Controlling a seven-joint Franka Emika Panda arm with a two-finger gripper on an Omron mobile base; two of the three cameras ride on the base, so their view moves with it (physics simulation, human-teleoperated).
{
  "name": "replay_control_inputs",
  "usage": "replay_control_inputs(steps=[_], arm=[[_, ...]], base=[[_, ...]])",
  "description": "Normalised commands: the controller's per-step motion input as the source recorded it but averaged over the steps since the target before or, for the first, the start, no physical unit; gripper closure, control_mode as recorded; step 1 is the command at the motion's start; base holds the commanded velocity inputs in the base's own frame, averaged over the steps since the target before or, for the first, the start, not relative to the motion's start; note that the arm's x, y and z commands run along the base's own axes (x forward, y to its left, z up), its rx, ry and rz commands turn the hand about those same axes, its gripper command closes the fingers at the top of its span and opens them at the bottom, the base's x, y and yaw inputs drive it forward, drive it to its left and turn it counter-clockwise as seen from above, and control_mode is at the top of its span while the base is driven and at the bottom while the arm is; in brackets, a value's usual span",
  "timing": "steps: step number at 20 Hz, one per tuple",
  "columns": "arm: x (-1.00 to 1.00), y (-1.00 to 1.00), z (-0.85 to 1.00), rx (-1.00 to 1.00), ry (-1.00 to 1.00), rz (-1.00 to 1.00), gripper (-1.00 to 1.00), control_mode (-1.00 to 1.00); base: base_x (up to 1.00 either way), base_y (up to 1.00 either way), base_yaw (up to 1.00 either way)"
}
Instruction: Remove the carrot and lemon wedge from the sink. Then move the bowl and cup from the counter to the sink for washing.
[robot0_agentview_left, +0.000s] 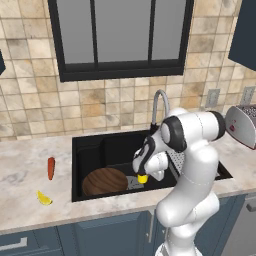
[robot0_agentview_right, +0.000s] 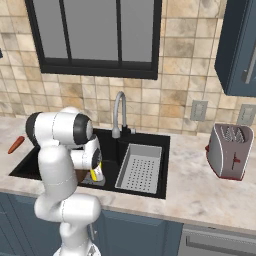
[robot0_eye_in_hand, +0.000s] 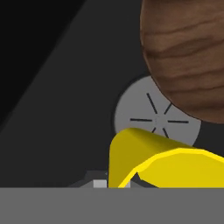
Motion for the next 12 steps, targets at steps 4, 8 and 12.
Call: replay_control_inputs(steps=[4,8,12], arm=[[0.14,0.0,-0.18,0.0,0.0,0.0,1.0,-1.0],[0.12,0.0,-0.19,0.0,0.0,0.0,1.0,-1.0],[0.08,0.0,-0.2,0.0,0.0,0.0,1.0,-1.0]], base=[[0.0,0.0,0.0],[0.0,0.0,0.0],[0.0,0.0,0.0]])
